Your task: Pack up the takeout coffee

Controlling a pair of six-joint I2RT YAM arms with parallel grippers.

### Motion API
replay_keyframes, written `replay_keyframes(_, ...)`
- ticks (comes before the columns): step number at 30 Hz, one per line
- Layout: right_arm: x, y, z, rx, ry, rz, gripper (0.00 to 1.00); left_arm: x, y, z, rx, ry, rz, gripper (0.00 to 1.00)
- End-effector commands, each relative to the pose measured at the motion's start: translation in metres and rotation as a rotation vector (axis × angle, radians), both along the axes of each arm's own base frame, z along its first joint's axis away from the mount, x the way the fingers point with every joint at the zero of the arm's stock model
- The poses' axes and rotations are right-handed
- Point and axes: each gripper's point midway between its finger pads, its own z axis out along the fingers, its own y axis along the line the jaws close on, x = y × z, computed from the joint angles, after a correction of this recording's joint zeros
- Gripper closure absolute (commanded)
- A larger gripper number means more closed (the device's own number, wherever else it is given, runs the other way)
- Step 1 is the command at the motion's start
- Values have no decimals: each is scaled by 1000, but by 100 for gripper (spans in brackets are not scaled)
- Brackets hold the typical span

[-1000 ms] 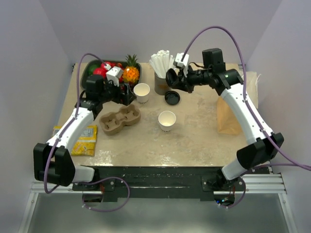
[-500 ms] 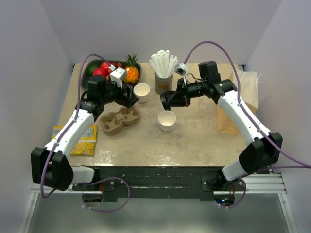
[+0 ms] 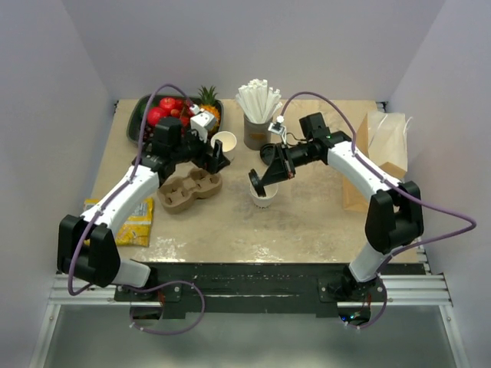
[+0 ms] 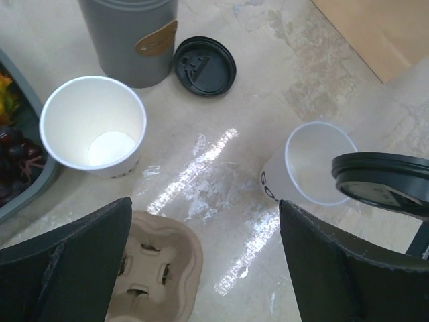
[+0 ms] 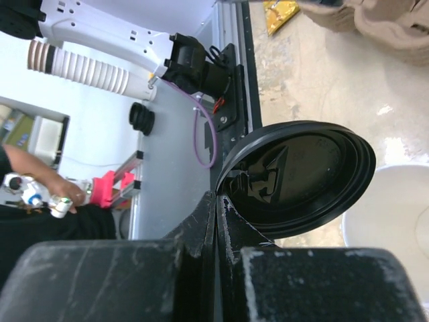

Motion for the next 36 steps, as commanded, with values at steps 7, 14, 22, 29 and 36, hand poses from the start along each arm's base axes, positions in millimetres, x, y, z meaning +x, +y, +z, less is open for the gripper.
replay_keyframes(7, 19, -12, -14, 28, 105, -11, 100, -14, -29, 3, 47, -108, -137, 6)
replay_keyframes(14, 29, -25, -31, 58, 212, -8, 100, -33, -53, -5, 70, -181, -225, 4)
replay_keyframes(22, 41, -36, -42, 58, 267, -53, 100, -26, -82, -3, 77, -258, -257, 3)
replay_keyframes(29, 46, -41, -48, 41, 289, -73, 94, -27, -98, -5, 71, -266, -287, 3)
replay_keyframes(36, 47, -44, -52, 26, 298, -84, 89, -31, -106, -7, 65, -272, -314, 3)
